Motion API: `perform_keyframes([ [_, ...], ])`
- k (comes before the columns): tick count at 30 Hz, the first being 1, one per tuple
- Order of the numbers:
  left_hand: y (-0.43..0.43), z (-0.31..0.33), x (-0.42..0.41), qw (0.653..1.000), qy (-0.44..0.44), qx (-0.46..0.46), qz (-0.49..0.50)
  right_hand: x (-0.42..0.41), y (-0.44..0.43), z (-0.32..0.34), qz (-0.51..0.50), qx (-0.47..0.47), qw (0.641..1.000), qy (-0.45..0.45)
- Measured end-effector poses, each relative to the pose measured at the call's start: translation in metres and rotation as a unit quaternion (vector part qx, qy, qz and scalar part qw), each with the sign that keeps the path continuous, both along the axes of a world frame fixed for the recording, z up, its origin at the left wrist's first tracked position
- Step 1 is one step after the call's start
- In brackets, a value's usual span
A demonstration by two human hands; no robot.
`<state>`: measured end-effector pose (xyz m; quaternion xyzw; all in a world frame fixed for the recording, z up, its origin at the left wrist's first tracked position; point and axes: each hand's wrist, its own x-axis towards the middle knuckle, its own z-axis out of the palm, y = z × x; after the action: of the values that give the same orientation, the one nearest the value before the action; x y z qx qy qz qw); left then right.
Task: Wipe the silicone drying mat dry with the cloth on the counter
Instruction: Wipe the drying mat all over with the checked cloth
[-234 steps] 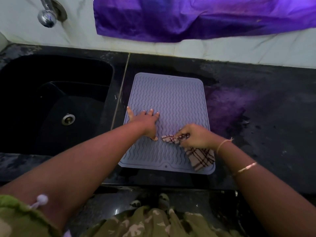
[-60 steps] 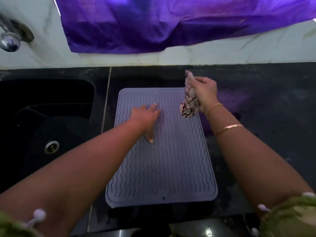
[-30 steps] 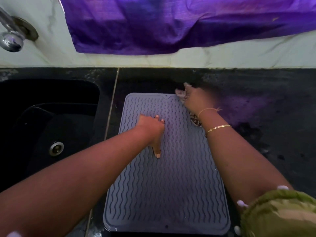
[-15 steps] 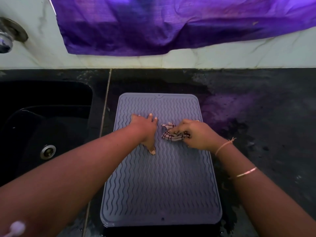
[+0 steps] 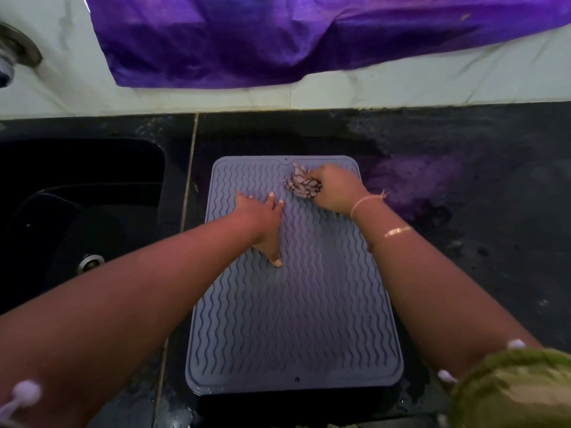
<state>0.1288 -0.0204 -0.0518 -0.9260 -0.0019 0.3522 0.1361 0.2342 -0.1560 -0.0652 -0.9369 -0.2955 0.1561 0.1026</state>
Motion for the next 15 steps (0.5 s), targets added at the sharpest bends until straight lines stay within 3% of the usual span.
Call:
perform_keyframes([
  [7, 0.0, 0.001, -0.002, 1.0, -0.014, -0.004, -0.005, -0.104, -0.053, 0.003, 0.044, -0.012, 0.998, -0.042],
  [11, 0.0, 0.004, -0.005, 1.0, -0.021, -0.015, 0.005, -0.127, -0.067, 0.01, 0.042, -0.023, 0.999, 0.007],
  [15, 0.0, 0.004, -0.013, 0.996, -0.042, -0.064, 0.046, -0.103, -0.051, 0.022, -0.069, 0.124, 0.989, 0.029],
])
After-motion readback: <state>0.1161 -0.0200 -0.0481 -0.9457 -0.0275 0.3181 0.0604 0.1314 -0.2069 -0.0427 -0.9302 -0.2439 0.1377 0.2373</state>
